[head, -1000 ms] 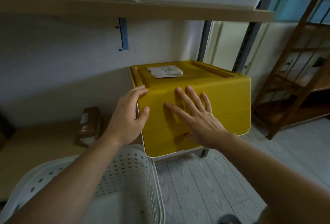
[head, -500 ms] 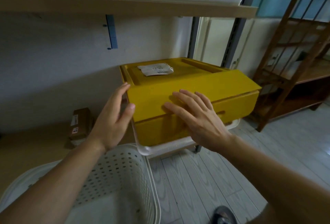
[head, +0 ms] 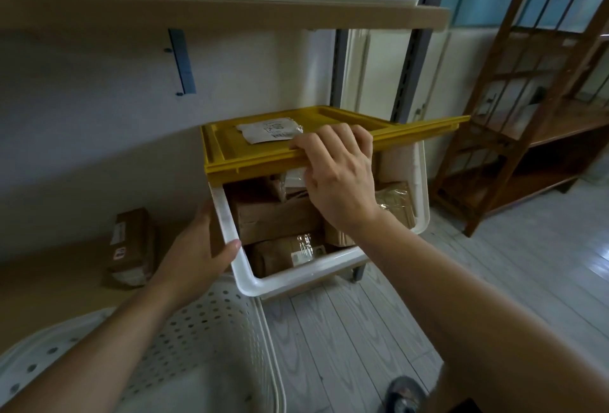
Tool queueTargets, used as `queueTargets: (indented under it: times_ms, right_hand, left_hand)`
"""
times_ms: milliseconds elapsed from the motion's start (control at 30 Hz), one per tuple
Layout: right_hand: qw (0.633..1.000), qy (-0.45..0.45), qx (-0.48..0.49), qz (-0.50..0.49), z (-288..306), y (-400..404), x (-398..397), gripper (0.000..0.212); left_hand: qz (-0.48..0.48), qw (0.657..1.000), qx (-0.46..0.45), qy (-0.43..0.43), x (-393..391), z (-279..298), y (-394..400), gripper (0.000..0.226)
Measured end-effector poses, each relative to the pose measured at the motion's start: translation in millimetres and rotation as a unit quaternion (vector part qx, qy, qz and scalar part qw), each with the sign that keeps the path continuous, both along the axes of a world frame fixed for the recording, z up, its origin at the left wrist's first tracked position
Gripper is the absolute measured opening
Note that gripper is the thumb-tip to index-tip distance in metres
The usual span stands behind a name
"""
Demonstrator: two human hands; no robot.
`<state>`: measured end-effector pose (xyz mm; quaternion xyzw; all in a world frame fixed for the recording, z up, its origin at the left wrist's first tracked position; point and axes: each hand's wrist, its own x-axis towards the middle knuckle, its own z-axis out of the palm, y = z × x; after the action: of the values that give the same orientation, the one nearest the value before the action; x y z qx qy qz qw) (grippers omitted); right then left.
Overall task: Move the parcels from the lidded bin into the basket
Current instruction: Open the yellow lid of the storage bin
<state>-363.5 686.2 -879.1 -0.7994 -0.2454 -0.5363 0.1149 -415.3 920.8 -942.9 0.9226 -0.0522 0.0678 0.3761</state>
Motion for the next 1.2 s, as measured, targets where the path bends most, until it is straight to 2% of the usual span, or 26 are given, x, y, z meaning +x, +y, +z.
queueTargets:
  times_ms: [133, 300, 467, 567, 700, 933, 1200]
  right_hand:
    - [1.000, -0.012, 0.027, -0.004, 3, 7, 4, 0.012]
    - [0.999, -0.032, 0.032, -0.001, 2, 7, 7, 0.009]
    - [0.999, -0.037, 0.025, 0.005, 8, 10, 14, 0.012]
    - [1.000, -0.022, 0.005, 0.004, 20, 12, 20, 0.022]
    - [0.999, 0.017, -0.032, 0.015, 35, 13, 26, 0.030]
    - [0.981, 0.166, -0.101, 0.006, 67, 16, 37, 0.046]
    - [0.984, 0.139, -0.109, -0.013, 61, 18, 36, 0.048]
  left_hand:
    - [0.008, 1.000, -0.015, 0.025, 2, -1, 2, 0.063]
    - [-0.003, 0.997, -0.057, 0.044, 6, -5, 7, 0.067]
    - [-0.010, 0.992, -0.113, 0.062, 7, -11, 2, 0.058]
    - [0.000, 0.986, -0.148, 0.078, 8, -11, 0, 0.051]
    - [-0.006, 0.987, -0.142, 0.077, 8, -12, 1, 0.052]
    - [-0.023, 0.984, -0.157, 0.077, 9, -14, 3, 0.053]
    - [-0.023, 0.986, -0.146, 0.081, 8, -13, 5, 0.060]
